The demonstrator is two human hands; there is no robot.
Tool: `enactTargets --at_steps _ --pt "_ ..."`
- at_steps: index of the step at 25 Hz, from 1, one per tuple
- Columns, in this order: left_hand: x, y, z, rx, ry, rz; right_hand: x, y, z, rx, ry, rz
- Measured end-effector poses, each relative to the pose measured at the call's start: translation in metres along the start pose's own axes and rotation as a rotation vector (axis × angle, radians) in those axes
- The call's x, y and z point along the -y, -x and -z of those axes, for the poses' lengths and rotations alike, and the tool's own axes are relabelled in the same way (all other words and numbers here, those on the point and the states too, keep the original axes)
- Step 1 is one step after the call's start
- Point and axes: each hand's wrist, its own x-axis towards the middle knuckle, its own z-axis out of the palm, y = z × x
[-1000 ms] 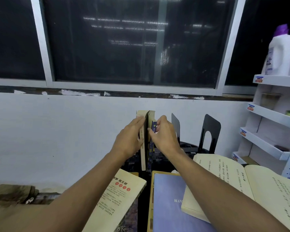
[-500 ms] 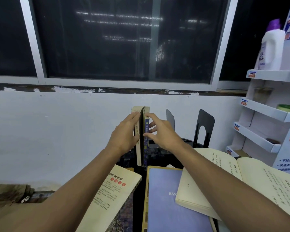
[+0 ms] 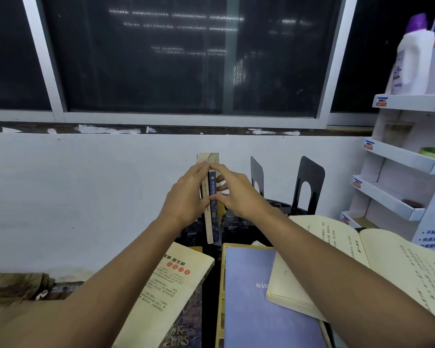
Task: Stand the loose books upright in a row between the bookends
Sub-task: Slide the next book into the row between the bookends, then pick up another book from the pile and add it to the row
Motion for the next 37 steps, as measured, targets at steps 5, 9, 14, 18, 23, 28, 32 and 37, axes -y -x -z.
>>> enactTargets --at_steps 5,9,14,18,23,28,32,37 --pt "-0.001 0.001 0.002 0.007 0.003 -0.005 0.002 0.003 0.002 0.022 0.004 0.007" --pt "-0.004 0.001 0.003 0.034 0.001 0.017 -0.004 0.007 0.004 0.075 0.079 -0.012" --pt "-0.010 0.003 0.008 0.029 0.045 0.029 -0.006 0.018 0.022 0.113 0.173 -0.022" --pt "-0.028 0.011 0.008 -0.007 0.087 -0.044 -0.010 0.039 0.053 0.130 0.285 -0.013" --pt "-0.061 0.024 -0.001 0.127 0.133 -0.087 -0.023 0.085 0.096 0.137 0.359 -0.084" --pt "-0.100 0.032 -0.022 0.330 0.150 -0.105 -0.035 0.144 0.148 0.144 0.499 -0.149" --pt "-0.112 0.033 -0.038 0.484 0.121 -0.034 -0.045 0.201 0.181 0.125 0.524 -0.269" --pt "-0.129 0.034 -0.048 0.650 0.111 0.035 -0.064 0.267 0.211 0.093 0.551 -0.378"
